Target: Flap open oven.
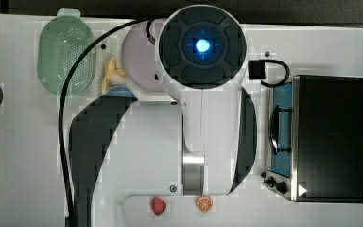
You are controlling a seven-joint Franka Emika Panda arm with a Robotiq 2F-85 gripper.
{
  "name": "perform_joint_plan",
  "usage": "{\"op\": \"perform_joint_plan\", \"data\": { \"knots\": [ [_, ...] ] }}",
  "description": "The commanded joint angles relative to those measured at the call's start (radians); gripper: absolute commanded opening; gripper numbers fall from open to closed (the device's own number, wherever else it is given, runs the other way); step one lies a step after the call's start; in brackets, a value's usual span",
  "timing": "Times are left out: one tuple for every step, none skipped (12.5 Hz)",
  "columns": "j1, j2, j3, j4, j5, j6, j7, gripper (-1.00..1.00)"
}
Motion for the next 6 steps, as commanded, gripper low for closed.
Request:
{"op": "perform_joint_plan", "data": {
  "knots": [
    [-0.009, -0.337, -0.055, -0.155, -0.002, -0.205, 0.114, 0.59],
    [-0.009, -0.338, -0.055, -0.155, -0.002, -0.205, 0.114, 0.81],
    [-0.009, -0.337, -0.055, -0.155, -0.002, -0.205, 0.114, 0.99],
    [-0.009, -0.337, -0.055, -0.155, -0.002, -0.205, 0.114, 1.00],
    [-0.009, -0.337, -0.055, -0.155, -0.002, -0.205, 0.114, 1.00],
    [-0.009, -0.338, -0.055, -0.155, -0.002, -0.205, 0.114, 0.90]
  ]
}}
